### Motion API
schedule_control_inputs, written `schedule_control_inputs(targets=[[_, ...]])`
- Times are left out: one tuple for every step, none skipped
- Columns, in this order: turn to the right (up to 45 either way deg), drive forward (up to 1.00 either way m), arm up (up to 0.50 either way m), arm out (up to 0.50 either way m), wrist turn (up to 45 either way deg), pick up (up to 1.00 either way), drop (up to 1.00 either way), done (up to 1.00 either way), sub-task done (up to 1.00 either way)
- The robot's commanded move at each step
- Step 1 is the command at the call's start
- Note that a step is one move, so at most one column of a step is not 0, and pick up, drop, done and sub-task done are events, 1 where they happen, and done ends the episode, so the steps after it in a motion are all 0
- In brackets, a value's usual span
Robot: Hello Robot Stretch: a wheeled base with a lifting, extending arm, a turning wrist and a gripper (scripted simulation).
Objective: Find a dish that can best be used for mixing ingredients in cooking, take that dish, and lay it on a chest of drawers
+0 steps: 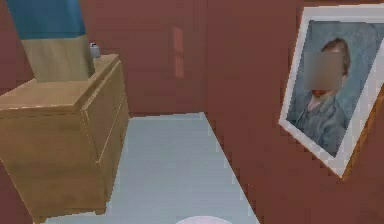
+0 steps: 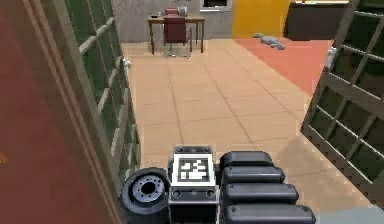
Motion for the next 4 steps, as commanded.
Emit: schedule_control_inputs(targets=[[0.0,1.0,0.0,0.0,0.0,0.0,0.0,0.0,0.0],[-24.0,0.0,0.0,0.0,0.0,0.0,0.0,0.0,0.0],[0.0,0.05,0.0,0.0,0.0,0.0,0.0,0.0,0.0],[6.0,0.0,0.0,0.0,0.0,0.0,0.0,0.0,0.0]])
